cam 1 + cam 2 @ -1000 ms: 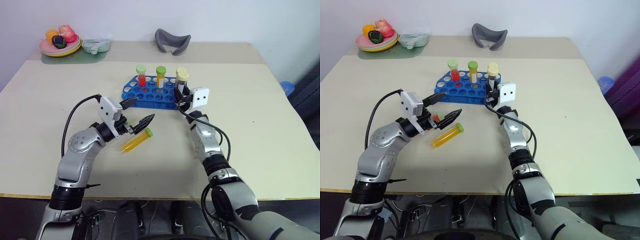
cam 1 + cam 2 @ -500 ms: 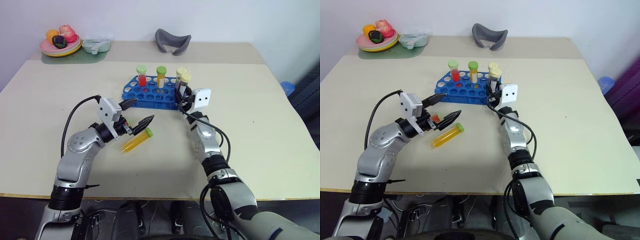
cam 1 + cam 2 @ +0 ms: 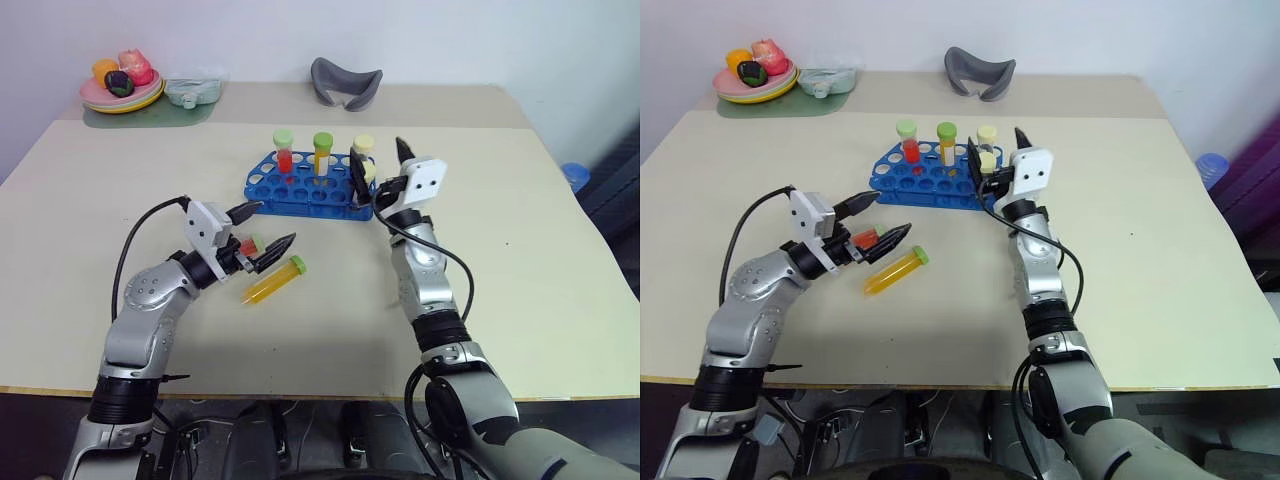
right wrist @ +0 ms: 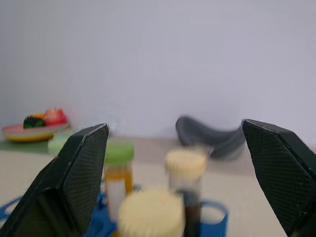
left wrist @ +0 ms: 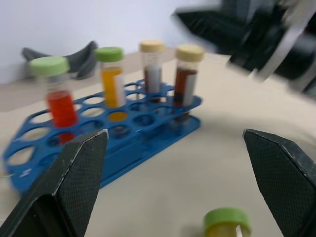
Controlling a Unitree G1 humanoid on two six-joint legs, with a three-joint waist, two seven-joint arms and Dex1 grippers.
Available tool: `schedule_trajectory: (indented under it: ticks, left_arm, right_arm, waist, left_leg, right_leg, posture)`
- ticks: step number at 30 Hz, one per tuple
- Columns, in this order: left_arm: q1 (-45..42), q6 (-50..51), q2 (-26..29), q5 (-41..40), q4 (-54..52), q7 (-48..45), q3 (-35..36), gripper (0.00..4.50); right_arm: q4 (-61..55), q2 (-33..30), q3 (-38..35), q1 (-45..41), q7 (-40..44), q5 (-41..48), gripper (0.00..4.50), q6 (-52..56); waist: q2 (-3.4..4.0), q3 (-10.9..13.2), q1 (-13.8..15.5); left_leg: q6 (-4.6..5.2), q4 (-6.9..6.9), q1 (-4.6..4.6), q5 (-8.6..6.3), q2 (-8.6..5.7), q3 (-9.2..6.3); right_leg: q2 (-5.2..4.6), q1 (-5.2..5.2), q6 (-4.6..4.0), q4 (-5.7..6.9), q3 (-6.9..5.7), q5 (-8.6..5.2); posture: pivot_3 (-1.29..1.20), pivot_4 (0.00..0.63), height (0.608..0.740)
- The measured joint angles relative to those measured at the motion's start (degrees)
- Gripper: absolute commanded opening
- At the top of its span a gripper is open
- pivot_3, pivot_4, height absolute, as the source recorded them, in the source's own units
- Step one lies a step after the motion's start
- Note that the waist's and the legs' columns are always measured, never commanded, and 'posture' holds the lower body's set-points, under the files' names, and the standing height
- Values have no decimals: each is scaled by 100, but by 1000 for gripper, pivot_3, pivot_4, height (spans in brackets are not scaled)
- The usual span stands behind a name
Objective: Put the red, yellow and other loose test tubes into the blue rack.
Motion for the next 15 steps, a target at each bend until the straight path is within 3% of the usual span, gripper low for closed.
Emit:
schedule_trajectory:
  ticks: [4,10,15]
  left_arm:
    - [124,-10,278,-10,154,-161,229,4500]
    - [231,-6,790,-10,707,-480,582,4500]
    - [21,155,895,-87,801,-793,550,4500]
  right_arm:
    - [-1532,-634,58,348,451,232,4379,759]
    - [-3733,-2249,570,1527,2094,1370,4379,2868]
    - [-4630,-2936,715,1988,2699,1952,4379,3960]
  waist:
    - [0,0,-6]
    - [0,0,12]
    - [-4,-2,35]
  left_leg:
    - [0,-1,1,0,0,-2]
    - [1,-1,3,-1,0,-6]
    - [3,1,5,-2,-1,-9]
  right_leg:
    - [1,0,0,0,0,-1]
    - [-1,6,-1,-3,-1,-1]
    - [1,10,-1,-4,-4,-1]
  posture:
    - [0,150,689]
    - [0,150,689]
    - [0,150,689]
